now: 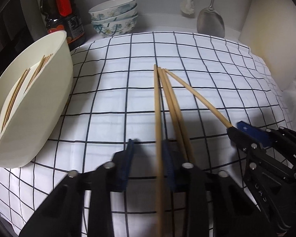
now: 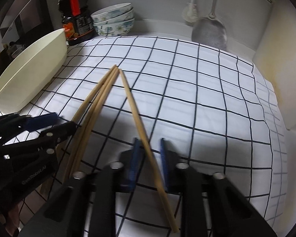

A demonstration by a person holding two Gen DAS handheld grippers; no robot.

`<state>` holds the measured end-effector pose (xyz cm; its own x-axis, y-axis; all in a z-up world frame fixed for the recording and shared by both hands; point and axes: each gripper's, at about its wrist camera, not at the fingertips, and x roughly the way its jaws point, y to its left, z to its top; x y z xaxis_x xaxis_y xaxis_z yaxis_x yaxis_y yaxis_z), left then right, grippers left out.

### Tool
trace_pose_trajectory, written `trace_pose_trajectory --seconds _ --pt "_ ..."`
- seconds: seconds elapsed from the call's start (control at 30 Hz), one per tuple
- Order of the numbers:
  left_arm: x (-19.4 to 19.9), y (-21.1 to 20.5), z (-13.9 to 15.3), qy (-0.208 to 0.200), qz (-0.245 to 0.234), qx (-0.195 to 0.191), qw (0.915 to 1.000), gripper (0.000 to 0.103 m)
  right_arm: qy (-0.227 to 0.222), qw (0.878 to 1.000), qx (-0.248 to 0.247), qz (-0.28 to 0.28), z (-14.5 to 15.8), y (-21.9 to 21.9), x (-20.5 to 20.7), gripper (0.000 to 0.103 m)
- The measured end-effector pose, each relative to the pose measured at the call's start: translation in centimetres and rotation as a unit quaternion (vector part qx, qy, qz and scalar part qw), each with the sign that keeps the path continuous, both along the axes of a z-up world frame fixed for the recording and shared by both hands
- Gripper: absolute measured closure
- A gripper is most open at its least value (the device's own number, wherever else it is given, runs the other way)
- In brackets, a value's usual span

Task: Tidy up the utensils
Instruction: 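Lower both tools around the next chopsticks in the row, then close the right tool on one chopstick while the left tool grasps another, then carry the right tool's chopstick into the basin while the left tool carries its own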

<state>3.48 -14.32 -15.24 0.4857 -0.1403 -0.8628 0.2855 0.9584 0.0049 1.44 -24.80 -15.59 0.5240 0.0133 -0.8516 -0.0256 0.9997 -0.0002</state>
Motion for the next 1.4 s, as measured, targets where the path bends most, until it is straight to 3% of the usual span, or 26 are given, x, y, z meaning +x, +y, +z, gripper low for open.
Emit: trace_pose_trajectory --seconds 0.07,0.4,0.67,0.83,1.07,1.23,1.4 --pt "-0.1 -0.3 -0.1 0.000 -0.007 0.001 1.0000 0.095 0.002 1.000 -0.003 0.003 0.0 0.3 0.1 0.097" --pt "-0.6 1.0 1.6 0.012 -0.007 -0.019 0.9997 0.096 0.005 0.998 0.052 -0.029 1.3 -0.4 -0.6 0.097" --pt "-1.1 5.0 7.2 -0.019 0.019 -0.056 0.9981 0.096 -0.027 0.997 0.073 -0.022 5.9 2.0 -0.6 0.097" --pt "-0.4 10.0 10.8 -0.052 0.061 -0.061 0.9949 0.096 -0.051 0.995 0.085 0.012 9.2 5.6 1.1 0.097" --pt "2.2 17.4 13.2 -0.076 0.121 -0.057 0.9880 0.096 -0.070 0.991 0.094 0.071 12.0 12.5 5.7 0.097" --pt "4.6 22.0 13.7 -0.081 0.146 -0.047 0.9848 0.096 -0.072 0.986 0.102 0.110 12.6 18.2 9.1 0.097" --pt "6.7 25.5 12.4 -0.063 0.166 -0.042 0.9832 0.095 -0.062 0.984 0.105 0.131 11.7 22.6 11.9 0.097"
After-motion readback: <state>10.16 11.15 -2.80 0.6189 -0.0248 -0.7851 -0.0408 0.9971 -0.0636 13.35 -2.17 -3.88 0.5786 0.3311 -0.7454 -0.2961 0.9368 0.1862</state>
